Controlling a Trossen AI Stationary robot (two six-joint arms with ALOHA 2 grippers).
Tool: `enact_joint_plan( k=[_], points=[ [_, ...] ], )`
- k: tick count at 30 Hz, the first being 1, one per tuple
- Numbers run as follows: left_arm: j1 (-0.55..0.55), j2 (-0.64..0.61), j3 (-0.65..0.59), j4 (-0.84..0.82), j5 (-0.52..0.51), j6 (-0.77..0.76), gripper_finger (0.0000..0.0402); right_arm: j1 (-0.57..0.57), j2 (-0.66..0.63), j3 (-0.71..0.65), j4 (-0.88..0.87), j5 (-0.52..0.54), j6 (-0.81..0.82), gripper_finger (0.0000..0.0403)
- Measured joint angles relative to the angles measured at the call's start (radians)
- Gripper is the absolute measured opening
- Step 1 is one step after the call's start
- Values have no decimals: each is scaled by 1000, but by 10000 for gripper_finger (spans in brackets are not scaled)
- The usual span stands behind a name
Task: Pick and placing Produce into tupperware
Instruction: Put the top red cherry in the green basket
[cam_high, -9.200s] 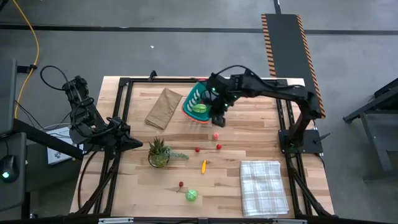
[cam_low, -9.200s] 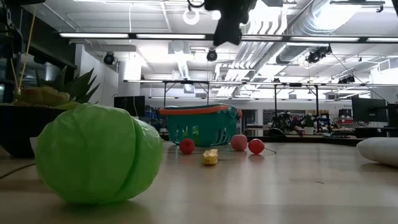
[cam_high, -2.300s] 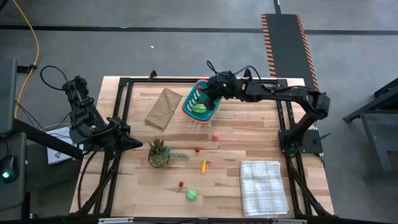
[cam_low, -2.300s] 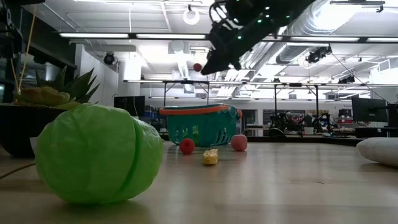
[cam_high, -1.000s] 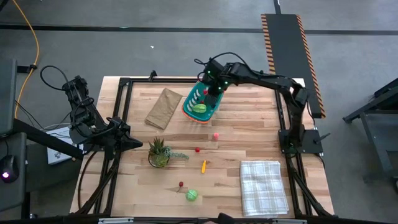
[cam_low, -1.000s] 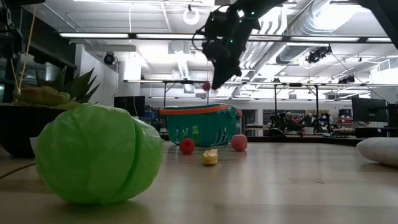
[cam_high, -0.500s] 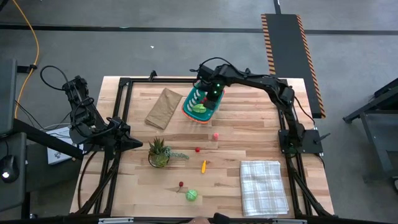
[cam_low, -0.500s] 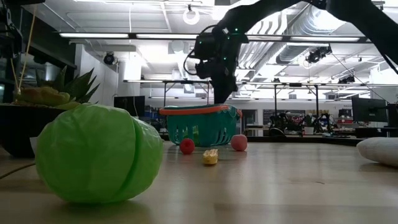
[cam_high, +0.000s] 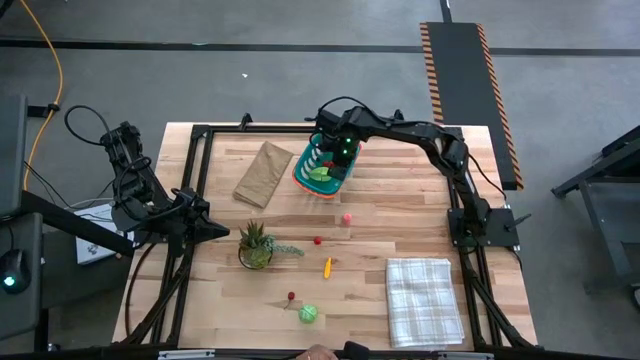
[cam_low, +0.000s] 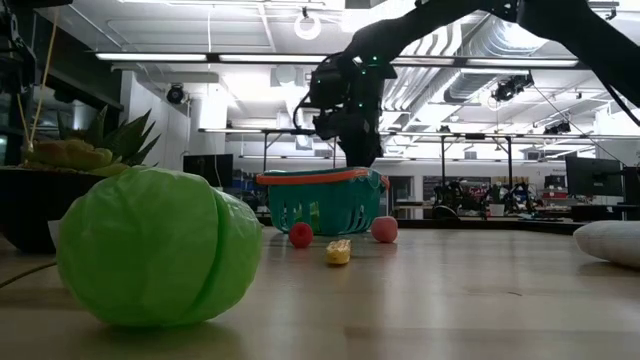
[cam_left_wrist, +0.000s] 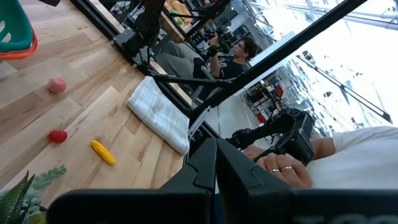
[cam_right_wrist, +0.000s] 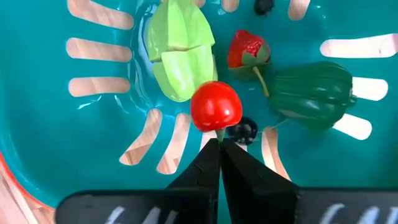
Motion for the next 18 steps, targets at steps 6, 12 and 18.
enact_joint_plan(
  k=[6, 12, 18],
  points=[
    [0, 0, 0, 0, 0, 0, 1, 0, 4, 0, 5, 10, 0, 0],
    [0, 0, 0, 0, 0, 0, 1, -6, 3, 0, 5, 14, 8, 0],
    [0, 0, 0, 0, 0, 0, 1, -9, 3, 0, 4, 14, 11, 0]
  ],
)
